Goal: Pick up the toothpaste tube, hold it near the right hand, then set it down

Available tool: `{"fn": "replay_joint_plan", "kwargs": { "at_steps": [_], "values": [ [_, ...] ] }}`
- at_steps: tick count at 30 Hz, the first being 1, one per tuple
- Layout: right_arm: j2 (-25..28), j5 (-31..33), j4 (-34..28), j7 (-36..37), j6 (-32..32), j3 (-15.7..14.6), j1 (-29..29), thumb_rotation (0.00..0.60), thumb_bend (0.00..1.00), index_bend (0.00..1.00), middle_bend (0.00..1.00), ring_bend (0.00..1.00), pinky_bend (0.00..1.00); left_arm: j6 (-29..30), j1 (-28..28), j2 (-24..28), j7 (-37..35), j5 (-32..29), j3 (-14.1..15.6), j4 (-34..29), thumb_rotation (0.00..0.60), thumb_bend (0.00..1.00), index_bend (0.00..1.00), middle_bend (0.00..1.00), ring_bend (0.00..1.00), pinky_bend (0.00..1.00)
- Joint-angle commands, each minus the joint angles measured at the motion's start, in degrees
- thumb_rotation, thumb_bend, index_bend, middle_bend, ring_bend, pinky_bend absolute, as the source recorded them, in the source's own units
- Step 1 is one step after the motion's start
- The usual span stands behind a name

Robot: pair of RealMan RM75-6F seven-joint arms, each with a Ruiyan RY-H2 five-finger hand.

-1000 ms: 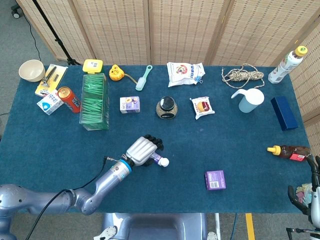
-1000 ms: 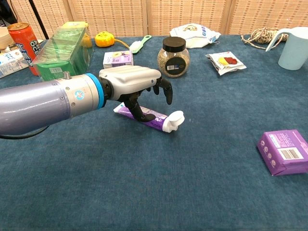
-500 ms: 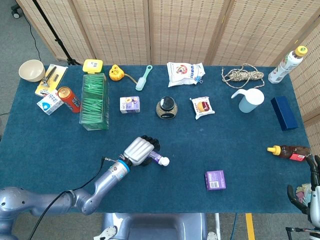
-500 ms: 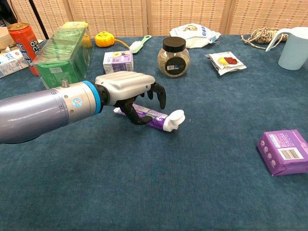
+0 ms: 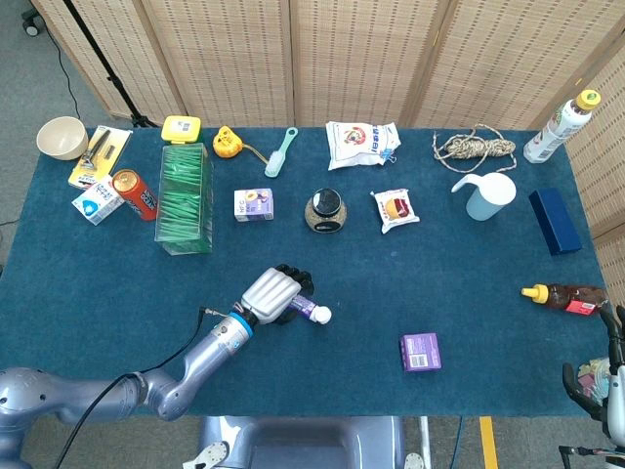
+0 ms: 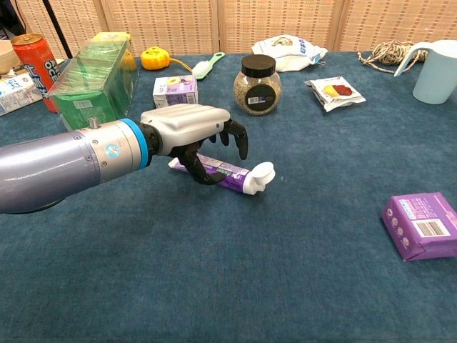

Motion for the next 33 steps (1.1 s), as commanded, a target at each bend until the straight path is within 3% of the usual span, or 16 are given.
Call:
{"fn": "replay_joint_plan", "kwargs": {
  "at_steps": [1,19,33],
  "values": [
    [-0.02,-0.05,0.02,0.00,0.02,-0.01,-0.01,0.600,0.39,0.00,0.00,0.00,0.00,0.11,0.20,0.26,-0.04,0.29,-0.04,-0.50,0.600,0.35,0.35,0.27,0.25,0.25],
    [-0.06,0.08,0.51,0.61,0.15,-0.10,-0.35,0.600,0.39,0.00,0.00,0.00,0.00,-0.63,0.51,-1.53,1.08,-0.12,-0.03,1.35,0.600,0.35,0.36,0.27,0.25,0.25],
    [-0.09,-0.01,0.22,0.44,0.44,-0.13,-0.56,0.600,0.39,0.00,0.00,0.00,0.00,-0.82,1.17,-1.97,0.97,0.03,0.01,1.94,0.600,0.35,0.36,0.29,0.27,0.31]
  ]
}}
